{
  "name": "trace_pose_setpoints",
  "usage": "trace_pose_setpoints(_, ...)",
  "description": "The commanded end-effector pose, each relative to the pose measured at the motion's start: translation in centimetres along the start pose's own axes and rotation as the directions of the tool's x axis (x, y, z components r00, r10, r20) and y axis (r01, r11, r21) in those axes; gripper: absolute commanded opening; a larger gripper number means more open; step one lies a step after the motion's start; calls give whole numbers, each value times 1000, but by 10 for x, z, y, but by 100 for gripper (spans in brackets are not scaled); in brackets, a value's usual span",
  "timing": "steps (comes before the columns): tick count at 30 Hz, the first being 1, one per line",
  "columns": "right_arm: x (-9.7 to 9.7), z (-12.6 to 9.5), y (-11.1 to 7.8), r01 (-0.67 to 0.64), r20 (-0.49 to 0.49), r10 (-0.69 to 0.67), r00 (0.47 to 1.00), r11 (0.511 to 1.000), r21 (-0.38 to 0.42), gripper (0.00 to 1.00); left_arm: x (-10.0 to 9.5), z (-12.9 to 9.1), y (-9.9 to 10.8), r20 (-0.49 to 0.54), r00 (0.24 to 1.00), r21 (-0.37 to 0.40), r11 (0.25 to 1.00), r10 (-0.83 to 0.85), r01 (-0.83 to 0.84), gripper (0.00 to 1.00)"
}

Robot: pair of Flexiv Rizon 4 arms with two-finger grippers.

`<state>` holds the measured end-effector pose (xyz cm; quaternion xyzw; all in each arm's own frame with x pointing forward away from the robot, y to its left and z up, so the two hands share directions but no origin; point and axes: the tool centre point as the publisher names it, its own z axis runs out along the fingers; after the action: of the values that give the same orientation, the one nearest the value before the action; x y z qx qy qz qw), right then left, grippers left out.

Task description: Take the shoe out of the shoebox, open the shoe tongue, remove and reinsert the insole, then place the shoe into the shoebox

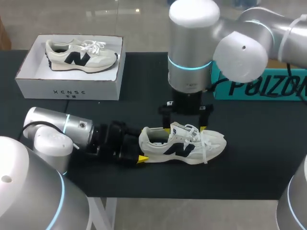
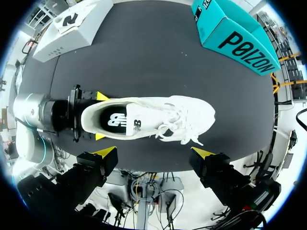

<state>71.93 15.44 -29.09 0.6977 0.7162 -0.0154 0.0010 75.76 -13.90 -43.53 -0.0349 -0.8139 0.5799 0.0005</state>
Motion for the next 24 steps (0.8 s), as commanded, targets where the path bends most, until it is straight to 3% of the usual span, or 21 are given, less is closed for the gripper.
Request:
trace_pose_setpoints(1,20,14,15,18,56,-19,998,1000,20,100,0,4,4,3,1000,0,1000,0,0,0)
trace_pose_setpoints(14,28,37,30,30,128,-40,991,996,78,100,0,4,4,3,1000,0,1000,0,0,0)
trace_pose_setpoints(24,17,50,18,6,137,-20,990,995,103,100,0,4,4,3,1000,0,1000,0,0,0)
